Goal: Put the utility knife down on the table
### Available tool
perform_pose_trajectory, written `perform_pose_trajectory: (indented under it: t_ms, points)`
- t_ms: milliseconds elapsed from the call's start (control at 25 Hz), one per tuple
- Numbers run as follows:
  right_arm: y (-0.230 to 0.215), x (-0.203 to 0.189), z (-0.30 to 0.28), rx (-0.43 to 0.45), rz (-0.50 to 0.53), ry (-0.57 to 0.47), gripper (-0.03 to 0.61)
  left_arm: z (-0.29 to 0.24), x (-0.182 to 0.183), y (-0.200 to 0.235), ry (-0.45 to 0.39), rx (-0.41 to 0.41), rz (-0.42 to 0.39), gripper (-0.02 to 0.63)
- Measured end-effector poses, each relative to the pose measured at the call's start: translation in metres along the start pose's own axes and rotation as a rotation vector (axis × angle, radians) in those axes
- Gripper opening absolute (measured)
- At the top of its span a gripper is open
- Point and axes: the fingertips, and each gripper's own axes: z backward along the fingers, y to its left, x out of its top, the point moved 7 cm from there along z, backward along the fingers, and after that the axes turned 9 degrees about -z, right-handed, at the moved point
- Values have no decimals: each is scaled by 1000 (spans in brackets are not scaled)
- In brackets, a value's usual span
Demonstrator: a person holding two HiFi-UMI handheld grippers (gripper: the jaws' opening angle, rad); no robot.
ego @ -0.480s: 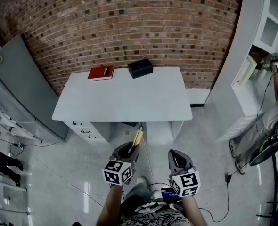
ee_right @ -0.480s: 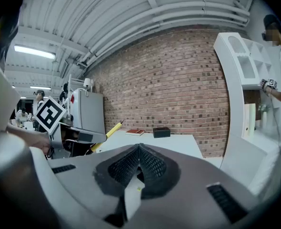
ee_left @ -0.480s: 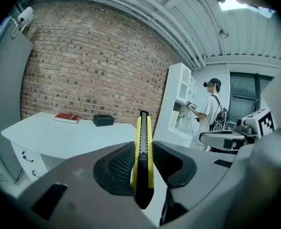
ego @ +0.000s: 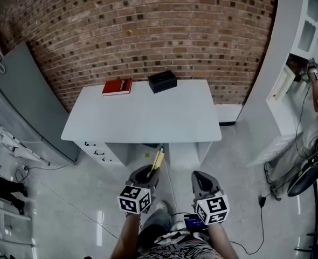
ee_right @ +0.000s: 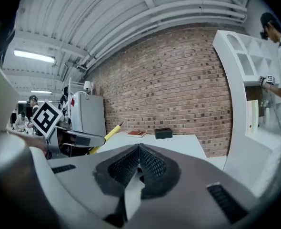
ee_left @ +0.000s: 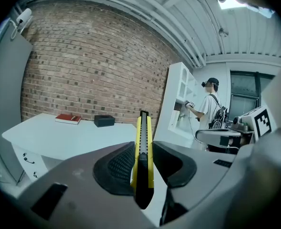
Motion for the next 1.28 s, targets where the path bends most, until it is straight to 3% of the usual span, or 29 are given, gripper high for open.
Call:
perform_pose_trajectory:
  t_ms: [280, 600, 960, 1280]
  points:
    - [-23, 5, -61, -11, -10, 30, 0, -42, 4, 41, 10, 16, 13, 120]
    - [-69, 41, -196, -66, -6, 18, 0, -149, 38, 144, 1, -2, -9, 120]
    - [-106, 89, -343, -149, -28, 56, 0, -271, 79, 262, 46, -94, 5, 120]
    - [-120, 99, -400, -207, -7, 92, 0, -325, 94, 310, 36, -156, 28, 120]
